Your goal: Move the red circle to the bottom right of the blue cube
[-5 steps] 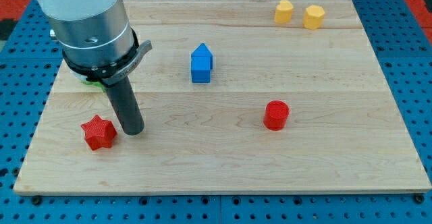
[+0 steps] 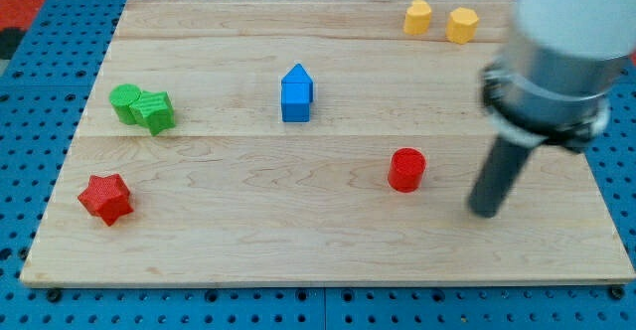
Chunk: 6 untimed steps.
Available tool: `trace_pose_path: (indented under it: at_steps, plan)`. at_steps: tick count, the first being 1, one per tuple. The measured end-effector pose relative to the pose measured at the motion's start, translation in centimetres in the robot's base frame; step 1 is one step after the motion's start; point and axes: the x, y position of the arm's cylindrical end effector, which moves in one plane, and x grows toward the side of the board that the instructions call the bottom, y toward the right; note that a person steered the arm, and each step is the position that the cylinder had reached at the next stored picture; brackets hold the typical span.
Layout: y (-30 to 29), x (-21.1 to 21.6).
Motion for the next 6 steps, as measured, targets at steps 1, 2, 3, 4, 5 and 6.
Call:
trace_pose_path:
  at_steps: [1,2,3,4,5,6]
  plan:
    - [-7.2,-2.9]
    - [-10.4,-7.1]
    - [-15.4,-6.6]
    - [-15.1,-3.3]
    - [-16.2,-2.3]
    - [-22.0,-2.9]
